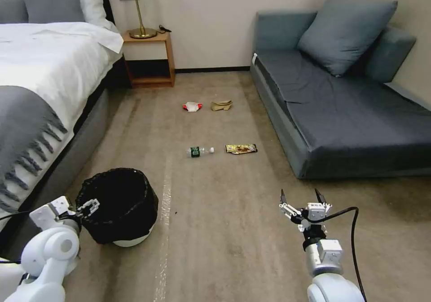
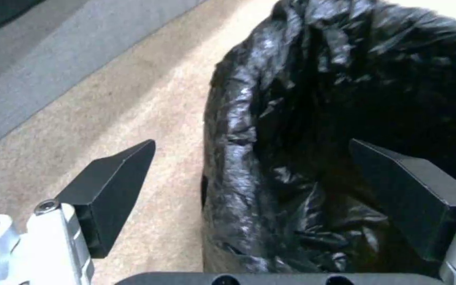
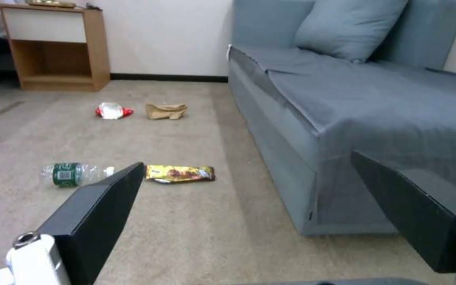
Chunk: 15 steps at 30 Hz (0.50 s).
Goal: Pick up the trash bin, then pick up the garbage on the floor and place it into the trash bin.
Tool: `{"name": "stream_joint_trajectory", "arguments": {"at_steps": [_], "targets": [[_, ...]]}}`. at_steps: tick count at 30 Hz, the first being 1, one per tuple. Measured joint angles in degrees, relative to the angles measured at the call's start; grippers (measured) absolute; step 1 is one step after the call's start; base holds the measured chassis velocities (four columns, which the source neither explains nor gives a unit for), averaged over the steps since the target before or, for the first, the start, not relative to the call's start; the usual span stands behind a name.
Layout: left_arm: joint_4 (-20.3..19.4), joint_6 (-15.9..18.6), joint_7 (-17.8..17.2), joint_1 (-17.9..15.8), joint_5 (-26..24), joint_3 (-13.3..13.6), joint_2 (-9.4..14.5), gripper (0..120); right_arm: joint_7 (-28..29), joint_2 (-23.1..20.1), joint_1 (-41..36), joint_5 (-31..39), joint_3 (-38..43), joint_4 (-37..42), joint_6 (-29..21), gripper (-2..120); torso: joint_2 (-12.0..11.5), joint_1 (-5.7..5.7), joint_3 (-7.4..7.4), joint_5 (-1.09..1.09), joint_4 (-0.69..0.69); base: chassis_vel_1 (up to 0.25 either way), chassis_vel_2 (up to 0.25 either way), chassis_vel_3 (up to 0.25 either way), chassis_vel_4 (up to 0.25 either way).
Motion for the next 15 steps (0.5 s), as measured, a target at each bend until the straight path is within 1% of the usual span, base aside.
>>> {"name": "stream_joint_trajectory", "arguments": {"at_steps": [2,4,6,9,10,13,15], "targets": [[1.9,0.4,-1.5,-1.3,-0.8,0.3,0.1,93,0.0,0.0,-0.1,0.0,0.0,0.0,0.1,100,0.0,0.0,0.0,0.0,0.0,0.0,0.0,0.0,0.0],[3.6,0.2,-1.9,-2.1,-1.3,0.5,0.0,91,0.2,0.0,-0.2,0.0,0.0,0.0,0.1,100,0.0,0.0,0.0,0.0,0.0,0.0,0.0,0.0,0.0],[4.3,0.1,-1.9,-2.4,-1.7,0.5,-0.1,90,0.2,0.0,-0.3,0.0,0.0,0.0,0.1,100,0.0,0.0,0.0,0.0,0.0,0.0,0.0,0.0,0.0],[5.8,-0.4,-1.7,-2.7,-2.4,0.8,-0.7,81,0.3,-0.3,-0.7,0.2,0.4,0.5,0.1,100,0.0,0.0,0.0,0.0,0.0,0.0,0.0,0.0,0.0],[5.8,-0.4,-1.7,-2.7,-2.4,0.8,-0.7,81,0.3,-0.3,-0.7,0.2,0.4,0.5,0.1,100,0.0,0.0,0.0,0.0,0.0,0.0,0.0,0.0,0.0],[6.5,-1.0,-0.8,-2.8,-2.4,1.0,-1.2,68,0.3,-0.3,-1.5,-0.1,0.3,0.8,0.1,100,0.0,0.0,0.0,0.0,0.0,0.0,0.0,0.0,0.0],[6.6,-1.1,-0.7,-2.8,-2.4,1.0,-1.3,68,0.3,-0.3,-1.6,-0.2,0.3,0.9,0.1,100,0.0,0.0,0.0,0.0,0.0,0.0,0.0,0.0,0.0]]}}
